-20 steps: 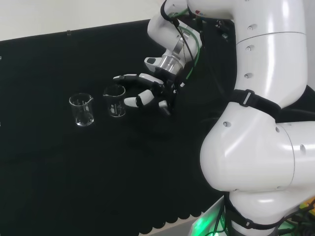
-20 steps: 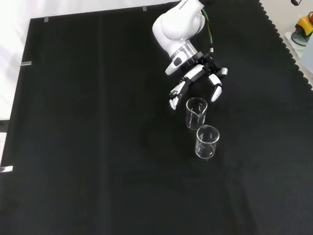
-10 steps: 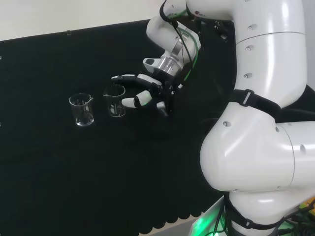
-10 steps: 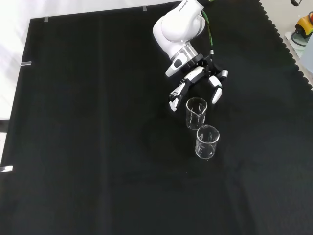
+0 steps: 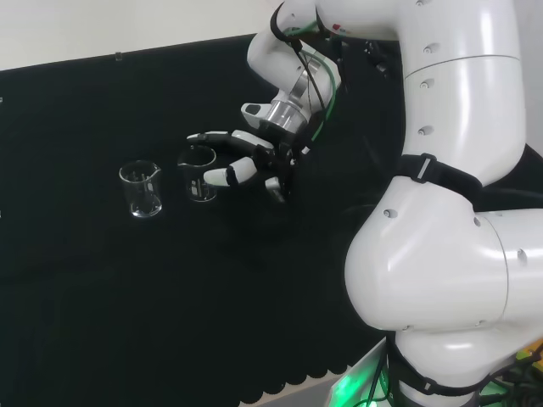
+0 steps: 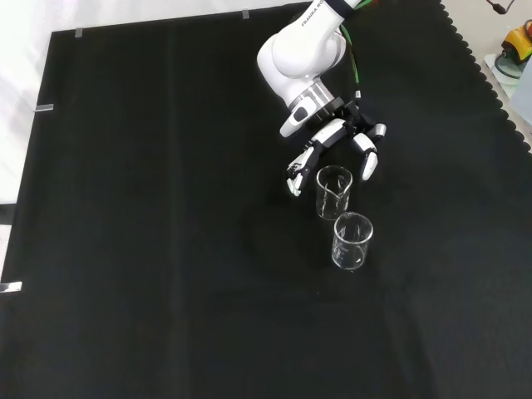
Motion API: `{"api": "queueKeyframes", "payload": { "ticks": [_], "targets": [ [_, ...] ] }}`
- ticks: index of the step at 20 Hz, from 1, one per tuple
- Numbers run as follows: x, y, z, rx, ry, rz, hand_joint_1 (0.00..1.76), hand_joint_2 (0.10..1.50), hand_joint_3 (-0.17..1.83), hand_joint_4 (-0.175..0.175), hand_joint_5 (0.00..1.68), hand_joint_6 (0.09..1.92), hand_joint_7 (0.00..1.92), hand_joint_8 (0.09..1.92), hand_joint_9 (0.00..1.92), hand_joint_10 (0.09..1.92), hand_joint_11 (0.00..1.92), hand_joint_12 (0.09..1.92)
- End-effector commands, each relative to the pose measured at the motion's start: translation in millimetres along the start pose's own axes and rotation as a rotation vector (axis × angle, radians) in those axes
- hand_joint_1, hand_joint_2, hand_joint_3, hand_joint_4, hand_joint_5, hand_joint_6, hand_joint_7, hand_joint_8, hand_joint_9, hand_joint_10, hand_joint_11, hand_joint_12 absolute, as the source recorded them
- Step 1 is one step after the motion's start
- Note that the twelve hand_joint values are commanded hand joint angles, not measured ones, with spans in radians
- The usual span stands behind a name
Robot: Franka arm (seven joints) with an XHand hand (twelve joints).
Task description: Pick up the beaker on the right.
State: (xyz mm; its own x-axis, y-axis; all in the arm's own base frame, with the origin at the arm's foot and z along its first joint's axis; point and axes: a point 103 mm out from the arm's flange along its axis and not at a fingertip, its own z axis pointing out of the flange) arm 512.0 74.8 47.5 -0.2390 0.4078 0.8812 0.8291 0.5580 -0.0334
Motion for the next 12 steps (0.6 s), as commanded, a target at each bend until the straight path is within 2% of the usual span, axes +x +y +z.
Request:
{"api": "queueKeyframes", "payload": {
  "ticks": [1, 7, 12],
  "targets": [
    [-0.6, 7.1, 7.7, 0.015, -0.012, -0.001, 0.90, 0.29, 0.94, -0.035, 0.36, 0.09, 0.27, 0.55, 0.30, 0.57, 0.00, 1.05],
    [-1.7, 8.4, 9.9, 0.021, -0.012, 0.002, 0.89, 0.29, 0.93, -0.035, 0.36, 0.09, 0.28, 0.56, 0.31, 0.57, 0.00, 1.05],
    [-5.9, 9.4, 10.9, -0.006, -0.003, 0.012, 0.90, 0.29, 0.93, -0.033, 0.39, 0.09, 0.29, 0.56, 0.33, 0.58, 0.00, 1.07]
  ]
}}
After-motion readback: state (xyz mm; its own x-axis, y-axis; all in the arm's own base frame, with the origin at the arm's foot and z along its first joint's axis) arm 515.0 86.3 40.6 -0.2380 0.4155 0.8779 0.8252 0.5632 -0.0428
